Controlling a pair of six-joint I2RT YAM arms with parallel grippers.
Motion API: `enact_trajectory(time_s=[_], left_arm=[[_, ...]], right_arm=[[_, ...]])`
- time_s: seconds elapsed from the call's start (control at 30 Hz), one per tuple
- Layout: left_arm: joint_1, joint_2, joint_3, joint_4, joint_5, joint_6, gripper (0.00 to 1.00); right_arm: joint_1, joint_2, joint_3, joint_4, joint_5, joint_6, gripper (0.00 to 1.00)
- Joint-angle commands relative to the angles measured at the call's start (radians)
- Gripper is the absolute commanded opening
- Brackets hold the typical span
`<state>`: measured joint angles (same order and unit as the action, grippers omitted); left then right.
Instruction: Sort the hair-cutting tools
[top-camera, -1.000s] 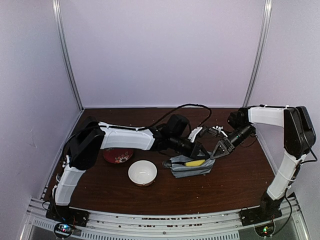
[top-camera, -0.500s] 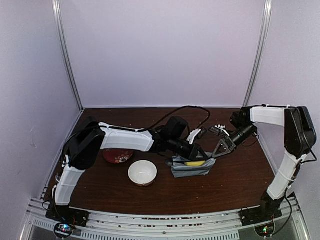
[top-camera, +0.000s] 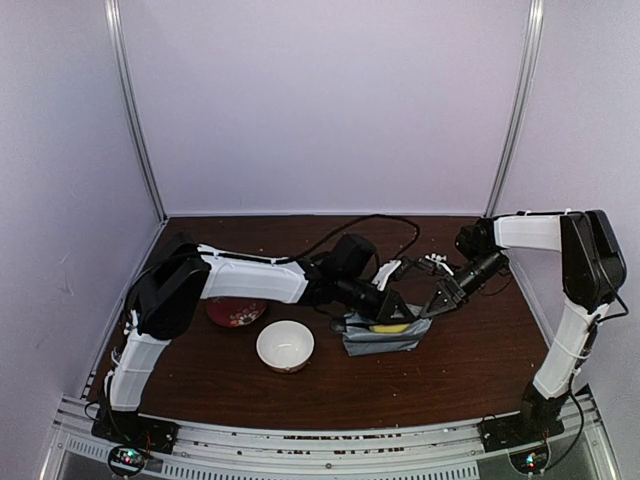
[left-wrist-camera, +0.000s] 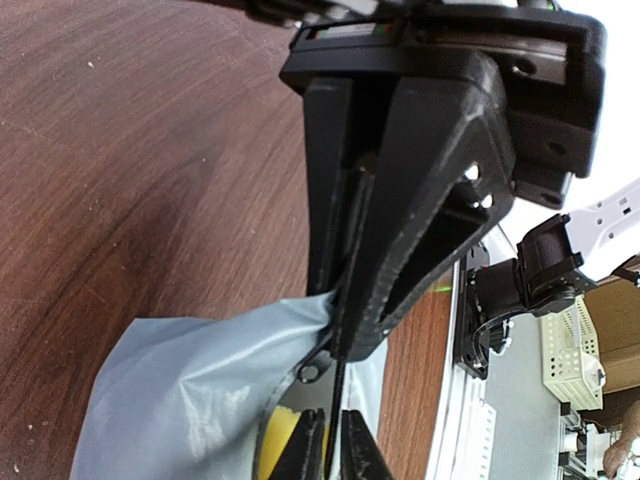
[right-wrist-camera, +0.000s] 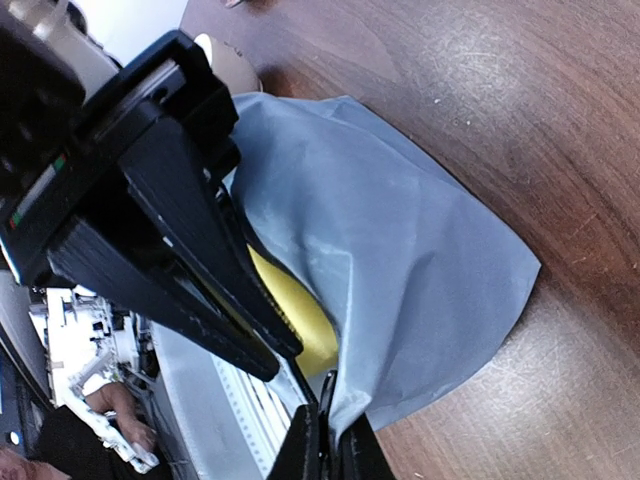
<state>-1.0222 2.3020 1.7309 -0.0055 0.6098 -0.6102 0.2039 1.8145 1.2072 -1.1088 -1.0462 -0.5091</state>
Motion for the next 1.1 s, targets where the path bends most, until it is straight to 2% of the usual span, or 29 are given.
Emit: enact_trajectory(time_s=[0.0,0.2,0.4,0.7,0.9,1.07], left_arm=[[-0.003,-0.026,0.024,-0.016,-0.002,0.027,0.08],[-0.003,-0.017,0.037,-0.021,-0.003,0.024,0.24],[-0.005,0.012,0.078,-0.015,0.011,0.016,0.29],[-0.011,0.046,0.125,-0.028,0.032,0.018,0.30],[-0.030,0.034,0.119,-0.092,-0.044,0.117,0.30],[-0.035,0.033,0.108,-0.125,-0.104,0.168,0.24]], right_arm=[[0.007,-0.013,0.009,0.015,-0.010,0.010,0.00],[0.008,-0.014,0.020,-0.046,-0.065,-0.061,0.00],[0.009,-0.005,0.038,-0.117,-0.108,-0.138,0.00],[0.009,-0.009,0.040,-0.121,-0.114,-0.141,0.00],[0.009,-0.006,0.044,-0.129,-0.121,-0.147,0.03],[0.008,-0.002,0.048,-0.144,-0.126,-0.161,0.03]])
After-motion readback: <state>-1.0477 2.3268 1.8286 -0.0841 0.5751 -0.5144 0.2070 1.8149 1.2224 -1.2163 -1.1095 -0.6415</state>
